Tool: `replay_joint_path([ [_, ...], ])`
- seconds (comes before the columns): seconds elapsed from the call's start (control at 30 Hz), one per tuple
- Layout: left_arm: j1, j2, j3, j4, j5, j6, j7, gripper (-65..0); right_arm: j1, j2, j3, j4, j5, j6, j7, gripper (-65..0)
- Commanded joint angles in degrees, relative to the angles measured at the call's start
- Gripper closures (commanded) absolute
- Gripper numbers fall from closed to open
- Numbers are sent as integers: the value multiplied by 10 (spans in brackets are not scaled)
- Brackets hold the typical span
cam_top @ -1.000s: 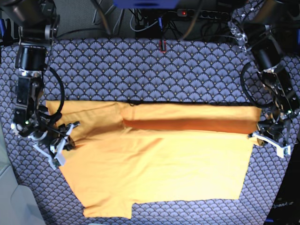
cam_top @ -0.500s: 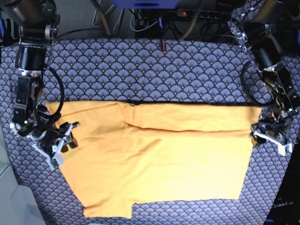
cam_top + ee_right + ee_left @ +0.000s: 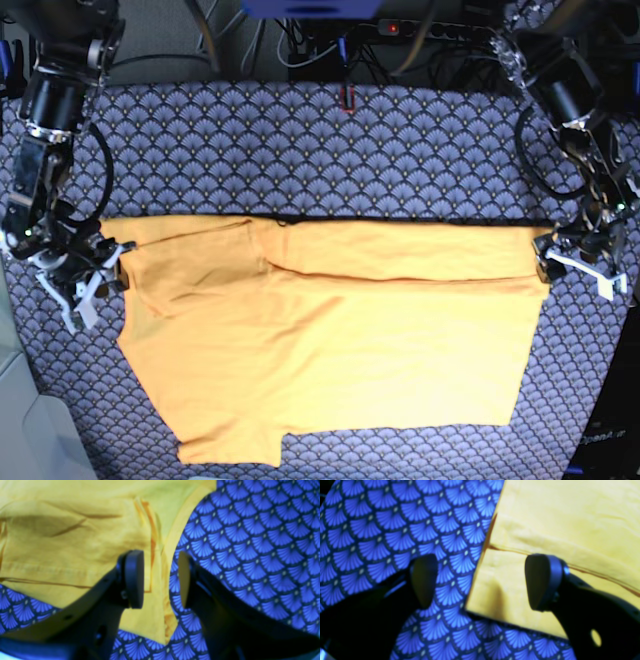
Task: Fold the T-shirt properly
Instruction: 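Lower the folded edge onto the shirt and open both grippers, then lower both grippers onto the folded edge and close them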
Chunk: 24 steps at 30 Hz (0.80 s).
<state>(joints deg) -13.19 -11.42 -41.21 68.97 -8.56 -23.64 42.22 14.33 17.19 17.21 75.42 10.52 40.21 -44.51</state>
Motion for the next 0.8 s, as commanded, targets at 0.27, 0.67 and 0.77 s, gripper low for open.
replay_joint_path([
  [0.27, 40, 7, -23, 15, -10, -4, -16, -532, -49, 6, 56, 10, 9, -2, 19, -240],
  [0.67, 49, 7, -23, 15, -10, -4, -14, -532, -89, -11, 68, 9, 7, -2, 31, -240],
  [0.77, 50, 7, -23, 15, -10, -4, -14, -532, -92, -11, 68, 9, 6, -2, 31, -240],
])
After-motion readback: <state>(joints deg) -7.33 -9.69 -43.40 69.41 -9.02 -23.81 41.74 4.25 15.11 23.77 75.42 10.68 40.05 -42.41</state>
